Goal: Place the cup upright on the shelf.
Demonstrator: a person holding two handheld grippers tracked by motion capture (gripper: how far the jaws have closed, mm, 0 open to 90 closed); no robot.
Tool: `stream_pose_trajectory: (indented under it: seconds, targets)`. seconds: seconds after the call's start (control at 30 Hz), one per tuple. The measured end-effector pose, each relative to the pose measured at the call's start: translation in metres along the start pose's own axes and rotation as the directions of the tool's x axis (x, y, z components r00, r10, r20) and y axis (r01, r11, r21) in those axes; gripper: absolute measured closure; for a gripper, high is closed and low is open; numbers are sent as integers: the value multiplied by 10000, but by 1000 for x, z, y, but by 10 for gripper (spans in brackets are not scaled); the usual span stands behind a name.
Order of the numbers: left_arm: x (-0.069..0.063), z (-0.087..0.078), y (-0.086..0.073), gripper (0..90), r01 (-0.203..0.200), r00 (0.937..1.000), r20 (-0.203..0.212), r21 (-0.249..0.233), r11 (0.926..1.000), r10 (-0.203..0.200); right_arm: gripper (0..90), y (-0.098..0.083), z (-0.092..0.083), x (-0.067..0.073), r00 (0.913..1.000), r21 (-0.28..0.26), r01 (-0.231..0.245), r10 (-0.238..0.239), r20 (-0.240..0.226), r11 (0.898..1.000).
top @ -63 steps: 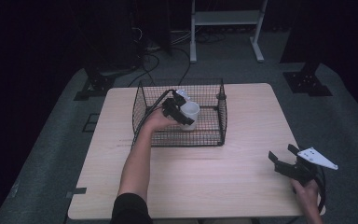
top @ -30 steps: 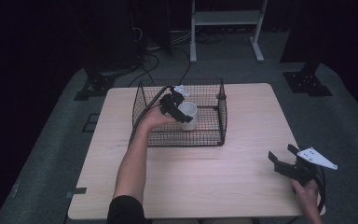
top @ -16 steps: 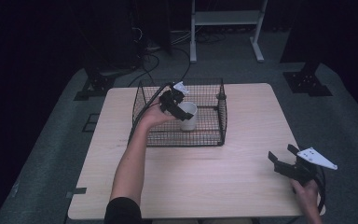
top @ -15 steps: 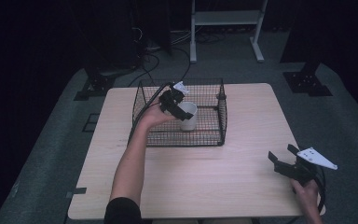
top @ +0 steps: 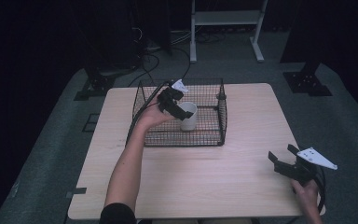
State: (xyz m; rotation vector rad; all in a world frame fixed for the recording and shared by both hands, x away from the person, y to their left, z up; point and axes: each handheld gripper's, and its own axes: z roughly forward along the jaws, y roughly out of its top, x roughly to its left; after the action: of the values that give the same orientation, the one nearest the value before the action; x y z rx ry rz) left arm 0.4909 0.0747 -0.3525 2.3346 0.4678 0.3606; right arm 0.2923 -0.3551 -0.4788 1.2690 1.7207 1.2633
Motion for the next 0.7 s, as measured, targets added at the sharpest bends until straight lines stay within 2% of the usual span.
stream_pose_trajectory:
  seconds: [0.27, 0.37, 0.53, 0.7]
  targets:
    - [-9, -13, -4, 100, 72, 10000, 16, -279, 9996, -72, 130, 0, 0, 0, 10000, 5, -23, 23, 16, 10000]
    - [-13, -20, -6, 100, 67, 9999, -122, -543, 9985, -73, 130, 0, 0, 0, 10000, 3, -15, 15, 25, 10000]
    - [-21, -27, -10, 100, -37, 9997, -224, -634, 9980, 23, 130, 0, 0, 0, 10000, 5, -17, 17, 39, 10000]
    - [-28, -38, -14, 100, 40, 9994, -348, -1028, 9947, -76, 130, 0, 0, 0, 10000, 15, -11, 11, 43, 10000]
